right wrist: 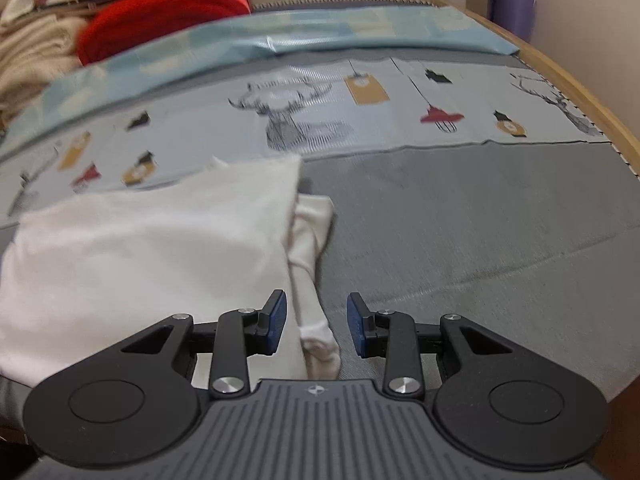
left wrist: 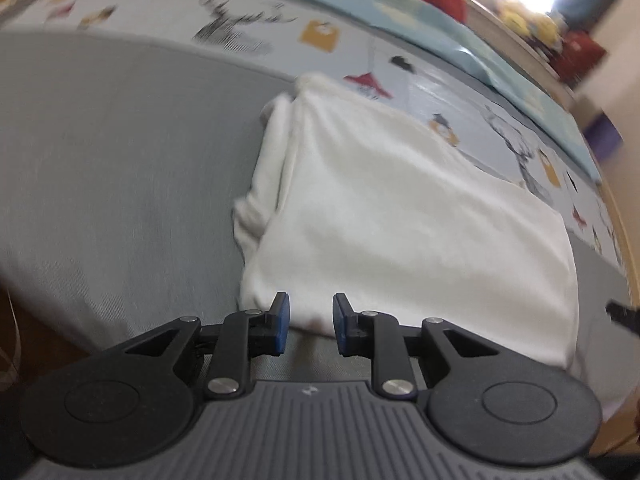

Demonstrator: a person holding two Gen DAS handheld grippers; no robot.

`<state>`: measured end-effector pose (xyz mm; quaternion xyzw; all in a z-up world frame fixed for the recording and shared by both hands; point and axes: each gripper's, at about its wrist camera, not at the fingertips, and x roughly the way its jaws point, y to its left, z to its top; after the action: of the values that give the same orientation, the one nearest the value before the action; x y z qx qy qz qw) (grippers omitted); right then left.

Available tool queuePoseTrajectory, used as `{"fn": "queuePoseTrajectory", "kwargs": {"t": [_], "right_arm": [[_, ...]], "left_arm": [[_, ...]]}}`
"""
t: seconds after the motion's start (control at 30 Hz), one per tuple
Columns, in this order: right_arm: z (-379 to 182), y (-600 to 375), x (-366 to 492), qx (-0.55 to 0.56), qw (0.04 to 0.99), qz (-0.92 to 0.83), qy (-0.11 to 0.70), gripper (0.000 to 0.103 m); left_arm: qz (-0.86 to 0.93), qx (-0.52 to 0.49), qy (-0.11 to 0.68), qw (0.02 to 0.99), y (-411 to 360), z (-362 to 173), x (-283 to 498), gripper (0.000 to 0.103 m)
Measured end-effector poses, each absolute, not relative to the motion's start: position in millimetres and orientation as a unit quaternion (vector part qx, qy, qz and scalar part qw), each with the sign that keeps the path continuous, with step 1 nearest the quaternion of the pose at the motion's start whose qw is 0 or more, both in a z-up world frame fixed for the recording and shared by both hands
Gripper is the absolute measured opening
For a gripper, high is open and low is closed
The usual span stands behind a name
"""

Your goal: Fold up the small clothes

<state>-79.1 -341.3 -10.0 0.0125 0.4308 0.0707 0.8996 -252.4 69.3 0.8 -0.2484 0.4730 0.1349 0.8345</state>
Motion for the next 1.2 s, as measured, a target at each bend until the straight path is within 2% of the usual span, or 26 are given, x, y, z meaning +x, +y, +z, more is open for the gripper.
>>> {"fn": "queuePoseTrajectory", "kwargs": {"t": [0.2,0.5,0.53,0.6,0.63,0.67,0.8,0.93,1.07,1.2], "right_arm": [[-9.6,-361.3,-84.0,0.022,0.904,0.07,0.421,0.035],[-11.7,-388.2,-75.6,0.043,0.905,0.052,0.42,0.035],[-12.8,-388.9,-74.7,0.04,0.904,0.049,0.422,0.035],[-16.9,-389.9,-72.5,0.027,0.901,0.035,0.431,0.035],[-19.2,-390.9,-71.9,0.021,0.899,0.028,0.436,0.035],[-21.8,-391.9,-71.0,0.014,0.896,0.019,0.443,0.035],[-29.1,-400.0,-67.2,0.011,0.886,-0.006,0.463,0.035],[-26.9,-408.5,-63.4,0.028,0.887,-0.02,0.46,0.035],[-24.4,-413.9,-60.5,0.042,0.89,-0.03,0.452,0.035],[-21.4,-422.6,-59.8,0.052,0.895,-0.041,0.441,0.035]], "left_arm": [[0.169,-0.31,0.477,0.805,70.7,-28.4,-254.0,0.037],[0.218,-0.37,0.438,0.79,81.0,-41.0,-249.6,0.037],[0.22,-0.368,0.439,0.79,80.7,-41.1,-247.5,0.035],[0.231,-0.342,0.441,0.797,76.4,-38.4,-242.3,0.014],[0.24,-0.321,0.442,0.802,73.2,-34.8,-239.9,0.008],[0.248,-0.301,0.442,0.808,68.6,-29.9,-238.4,0.006],[0.265,-0.178,0.432,0.843,31.3,3.5,-219.1,0.004],[0.237,-0.081,0.383,0.889,-20.2,49.3,-190.9,0.004],[0.139,-0.007,0.322,0.936,-96.1,91.1,-159.4,0.003],[-0.009,0.058,0.299,0.953,-188.9,99.7,-143.6,0.003]]}}
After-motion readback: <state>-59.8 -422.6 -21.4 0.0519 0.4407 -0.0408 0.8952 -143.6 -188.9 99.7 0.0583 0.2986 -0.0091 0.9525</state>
